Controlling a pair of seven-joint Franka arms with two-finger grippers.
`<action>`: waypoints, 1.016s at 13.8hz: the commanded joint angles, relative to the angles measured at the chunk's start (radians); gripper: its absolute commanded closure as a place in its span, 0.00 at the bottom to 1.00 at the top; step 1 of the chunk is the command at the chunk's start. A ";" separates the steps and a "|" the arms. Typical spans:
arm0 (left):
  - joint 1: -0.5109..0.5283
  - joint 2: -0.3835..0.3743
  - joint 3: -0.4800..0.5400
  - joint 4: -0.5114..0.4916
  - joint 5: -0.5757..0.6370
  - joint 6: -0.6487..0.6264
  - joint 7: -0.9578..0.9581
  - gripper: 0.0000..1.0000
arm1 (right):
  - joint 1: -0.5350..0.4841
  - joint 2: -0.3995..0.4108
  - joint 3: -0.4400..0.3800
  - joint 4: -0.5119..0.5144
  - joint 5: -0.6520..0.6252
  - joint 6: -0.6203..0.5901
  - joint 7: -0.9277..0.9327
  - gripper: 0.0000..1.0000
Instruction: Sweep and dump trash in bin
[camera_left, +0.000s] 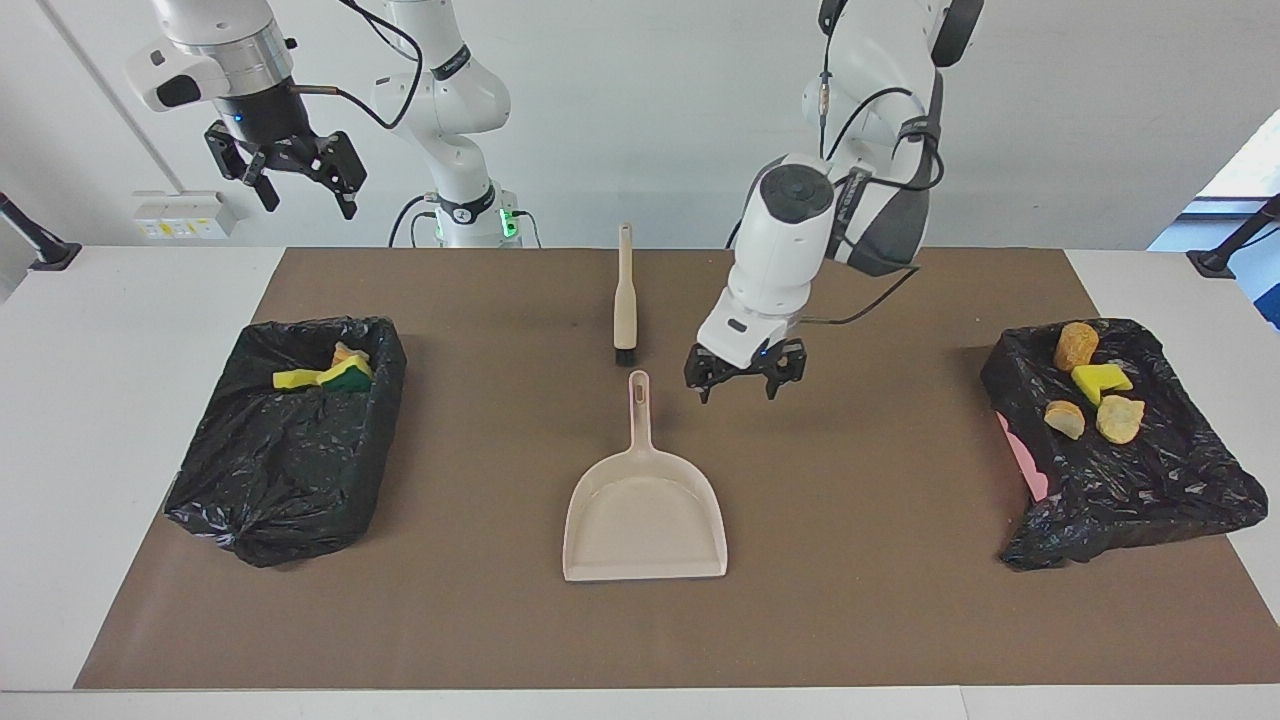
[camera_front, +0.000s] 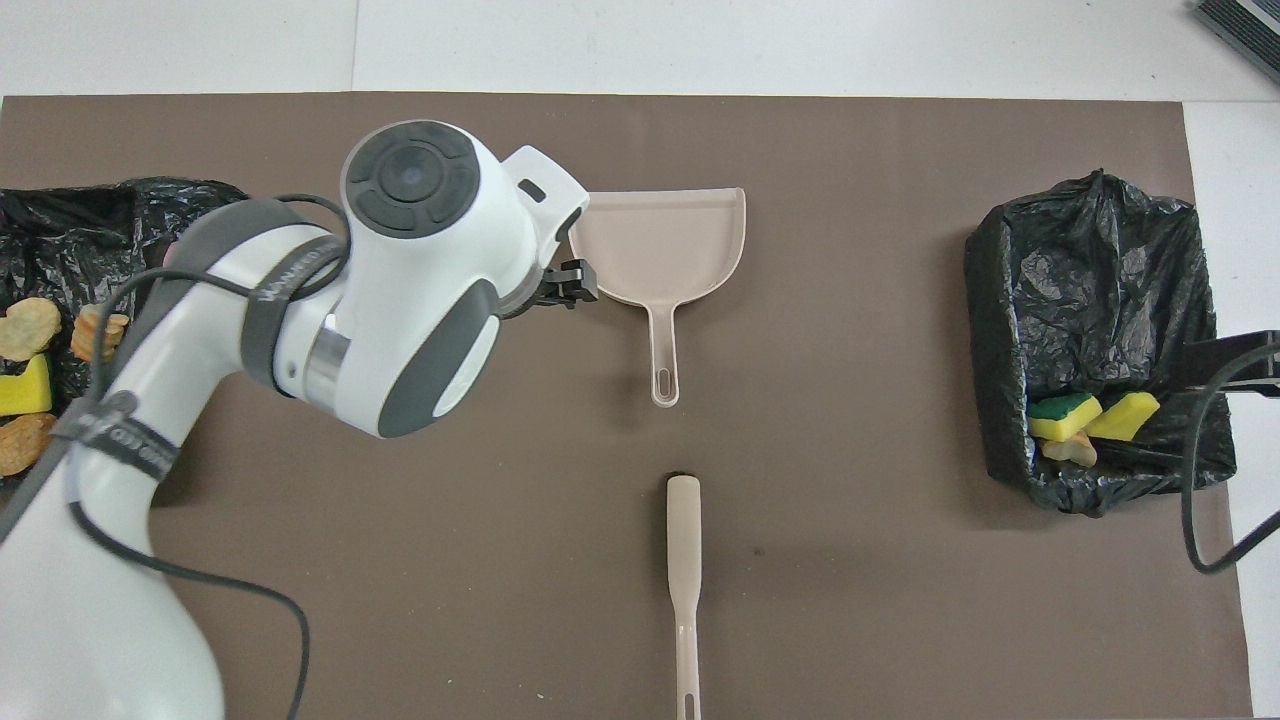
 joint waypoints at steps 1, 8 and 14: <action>0.004 -0.138 0.101 -0.039 -0.007 -0.111 0.152 0.00 | -0.012 -0.012 0.004 -0.003 0.022 -0.012 -0.029 0.00; 0.110 -0.359 0.203 -0.011 -0.059 -0.406 0.457 0.00 | -0.012 -0.012 0.003 -0.003 0.020 -0.012 -0.029 0.00; 0.228 -0.375 0.203 -0.042 -0.056 -0.425 0.610 0.00 | -0.012 -0.012 0.004 -0.003 0.022 -0.012 -0.029 0.00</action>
